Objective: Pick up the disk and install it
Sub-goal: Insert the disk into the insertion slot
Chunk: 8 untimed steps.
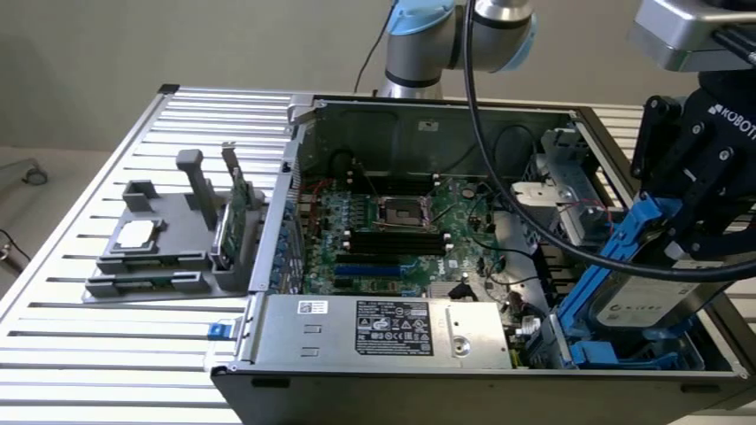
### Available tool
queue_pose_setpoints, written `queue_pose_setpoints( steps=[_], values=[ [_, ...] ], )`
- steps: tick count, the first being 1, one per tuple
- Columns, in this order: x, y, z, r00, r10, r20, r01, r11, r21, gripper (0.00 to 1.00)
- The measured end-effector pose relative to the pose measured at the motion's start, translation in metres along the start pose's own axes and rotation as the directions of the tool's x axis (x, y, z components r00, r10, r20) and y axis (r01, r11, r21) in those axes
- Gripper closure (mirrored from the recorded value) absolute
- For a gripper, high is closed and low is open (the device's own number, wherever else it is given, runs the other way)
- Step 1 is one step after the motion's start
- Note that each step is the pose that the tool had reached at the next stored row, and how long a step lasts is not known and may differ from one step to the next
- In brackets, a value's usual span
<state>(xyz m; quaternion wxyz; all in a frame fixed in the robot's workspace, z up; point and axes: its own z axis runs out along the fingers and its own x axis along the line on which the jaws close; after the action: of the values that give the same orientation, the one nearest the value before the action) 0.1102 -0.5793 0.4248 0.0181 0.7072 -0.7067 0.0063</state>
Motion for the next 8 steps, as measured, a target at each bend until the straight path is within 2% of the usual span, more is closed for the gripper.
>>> queue_pose_setpoints(
  steps=[5, 8],
  values=[
    [0.0005, -0.0006, 0.0041, 1.0, 0.0, 0.0076, 0.0, 1.0, -0.0013, 0.68],
    [0.0008, -0.0011, 0.0058, 0.9999, 0.0, 0.0159, 0.0, 1.0, -0.0018, 0.68]
  ],
)
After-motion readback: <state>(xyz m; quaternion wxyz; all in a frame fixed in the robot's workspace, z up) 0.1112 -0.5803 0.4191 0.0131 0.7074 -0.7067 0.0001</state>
